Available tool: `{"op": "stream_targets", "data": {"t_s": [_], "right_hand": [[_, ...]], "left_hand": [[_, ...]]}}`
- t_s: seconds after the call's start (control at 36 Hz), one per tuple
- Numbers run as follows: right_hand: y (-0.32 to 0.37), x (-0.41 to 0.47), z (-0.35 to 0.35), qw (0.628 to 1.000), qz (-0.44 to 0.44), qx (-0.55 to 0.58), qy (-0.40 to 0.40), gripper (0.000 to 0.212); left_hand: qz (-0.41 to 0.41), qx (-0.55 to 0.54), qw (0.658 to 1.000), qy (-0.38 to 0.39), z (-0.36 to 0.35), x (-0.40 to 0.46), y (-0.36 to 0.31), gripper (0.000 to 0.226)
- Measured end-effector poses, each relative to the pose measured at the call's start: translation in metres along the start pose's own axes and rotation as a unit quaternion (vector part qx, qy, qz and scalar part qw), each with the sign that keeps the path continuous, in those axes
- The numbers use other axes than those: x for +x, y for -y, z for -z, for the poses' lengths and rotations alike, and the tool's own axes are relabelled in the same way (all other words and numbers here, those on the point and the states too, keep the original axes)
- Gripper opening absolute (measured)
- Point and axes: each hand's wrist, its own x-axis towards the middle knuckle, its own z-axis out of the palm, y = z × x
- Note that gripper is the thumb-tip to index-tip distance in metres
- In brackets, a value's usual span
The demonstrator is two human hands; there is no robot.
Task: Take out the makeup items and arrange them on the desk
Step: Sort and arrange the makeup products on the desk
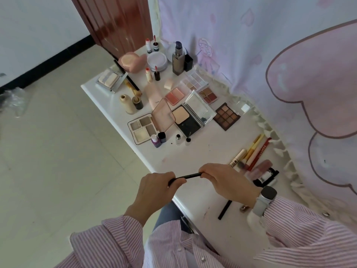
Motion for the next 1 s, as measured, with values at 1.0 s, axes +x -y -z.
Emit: {"op": "stream_targets", "data": {"t_s": [1.0], "right_hand": [[-0.021, 0.03, -0.004, 0.981, -0.059, -0.111, -0.148, 0.019]], "left_hand": [[-0.039, -0.035, 0.96, -0.275, -0.051, 0.052, 0.008, 0.028]]}}
